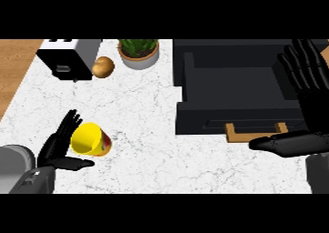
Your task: Pick up the cup, place it into the drawer and close the drawer
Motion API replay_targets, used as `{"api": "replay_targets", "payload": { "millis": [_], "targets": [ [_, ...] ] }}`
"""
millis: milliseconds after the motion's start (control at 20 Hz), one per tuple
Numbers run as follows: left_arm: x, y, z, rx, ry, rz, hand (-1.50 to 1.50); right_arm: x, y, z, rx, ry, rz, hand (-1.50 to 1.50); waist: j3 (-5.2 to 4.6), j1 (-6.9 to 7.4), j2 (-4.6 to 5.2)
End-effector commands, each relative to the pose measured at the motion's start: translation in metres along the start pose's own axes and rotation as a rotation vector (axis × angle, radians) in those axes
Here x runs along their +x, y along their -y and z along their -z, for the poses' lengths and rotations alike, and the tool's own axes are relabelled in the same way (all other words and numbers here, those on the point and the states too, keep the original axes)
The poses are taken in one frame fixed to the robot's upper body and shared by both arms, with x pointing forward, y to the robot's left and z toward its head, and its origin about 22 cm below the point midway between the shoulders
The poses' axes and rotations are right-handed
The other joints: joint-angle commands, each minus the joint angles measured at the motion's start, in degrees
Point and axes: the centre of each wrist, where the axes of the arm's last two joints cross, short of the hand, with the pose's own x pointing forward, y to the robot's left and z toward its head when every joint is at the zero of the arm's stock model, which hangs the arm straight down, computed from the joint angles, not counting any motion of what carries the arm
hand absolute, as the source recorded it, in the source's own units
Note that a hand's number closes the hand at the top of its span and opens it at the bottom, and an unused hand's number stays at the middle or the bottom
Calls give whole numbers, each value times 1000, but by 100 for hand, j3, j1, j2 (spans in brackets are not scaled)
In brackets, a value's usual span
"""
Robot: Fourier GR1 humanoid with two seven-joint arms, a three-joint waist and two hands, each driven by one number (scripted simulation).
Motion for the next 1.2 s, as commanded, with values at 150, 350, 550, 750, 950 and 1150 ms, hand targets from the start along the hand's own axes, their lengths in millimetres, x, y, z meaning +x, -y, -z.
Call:
{"api": "replay_targets", "payload": {
  "millis": [150,350,550,750,950,1150],
  "targets": [
    [-22,26,-9,-22,65,-42,-150,22,1,2,-2,1,-11,-150,-6,-32,0],
    [-6,0,-2,-47,69,-42,-150,7,-6,-4,19,8,9,-150,-12,-75,28],
    [-13,33,12,-51,74,-49,-150,9,3,-3,5,18,1,-150,-11,-95,32],
    [-7,33,19,-97,83,-97,-150,7,9,9,3,1,-7,-150,-11,-74,38],
    [-12,54,25,-139,86,-195,-150,13,-6,8,18,10,-12,-150,-14,-92,32],
    [-6,45,27,-178,216,-152,150,4,4,2,8,-11,-1,-150,-14,-87,33]
  ]
}}
